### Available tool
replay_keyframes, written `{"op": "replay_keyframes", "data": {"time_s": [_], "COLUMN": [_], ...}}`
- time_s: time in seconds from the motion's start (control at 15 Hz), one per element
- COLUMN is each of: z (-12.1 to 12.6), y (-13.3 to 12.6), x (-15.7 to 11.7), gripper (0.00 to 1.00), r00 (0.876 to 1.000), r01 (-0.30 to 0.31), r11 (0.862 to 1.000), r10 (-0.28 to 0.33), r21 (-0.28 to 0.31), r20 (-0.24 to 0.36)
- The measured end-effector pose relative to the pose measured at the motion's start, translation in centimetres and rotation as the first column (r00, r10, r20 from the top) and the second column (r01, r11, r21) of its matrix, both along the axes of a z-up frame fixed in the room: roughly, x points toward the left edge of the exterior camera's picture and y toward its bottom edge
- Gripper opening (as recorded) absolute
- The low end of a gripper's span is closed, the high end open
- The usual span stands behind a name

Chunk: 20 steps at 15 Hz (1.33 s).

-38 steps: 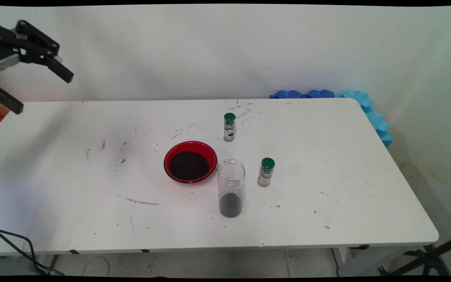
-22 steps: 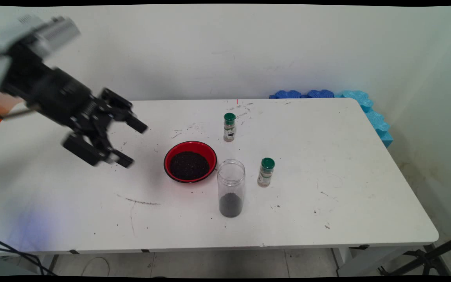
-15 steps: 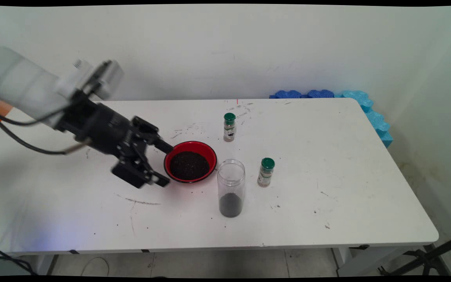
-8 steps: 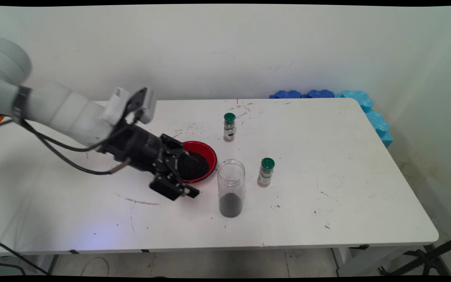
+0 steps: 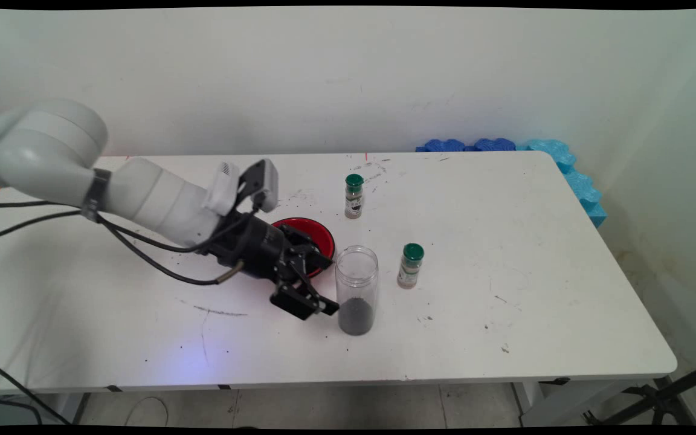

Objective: Pick up the black seasoning powder from the table

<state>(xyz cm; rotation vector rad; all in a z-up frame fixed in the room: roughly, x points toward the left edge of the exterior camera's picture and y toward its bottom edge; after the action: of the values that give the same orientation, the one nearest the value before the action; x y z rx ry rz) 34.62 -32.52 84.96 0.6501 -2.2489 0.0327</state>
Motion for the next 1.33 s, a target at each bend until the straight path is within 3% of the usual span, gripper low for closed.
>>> {"op": "replay_keyframes", "data": {"time_s": [0.73,1.27,1.33], "z": [-3.2,-4.2,-4.2], "y": [-1.9,-2.6,-2.6], "x": [-2.5,-3.3,-3.4], "gripper": [1.00,1.00,0.00], "r00": [1.000,1.000,1.000], "r01": [0.014,0.018,0.019], "r11": [1.000,0.999,0.999], "r10": [-0.014,-0.018,-0.019], "r21": [-0.024,-0.034,-0.035], "r20": [0.003,0.000,-0.002]}}
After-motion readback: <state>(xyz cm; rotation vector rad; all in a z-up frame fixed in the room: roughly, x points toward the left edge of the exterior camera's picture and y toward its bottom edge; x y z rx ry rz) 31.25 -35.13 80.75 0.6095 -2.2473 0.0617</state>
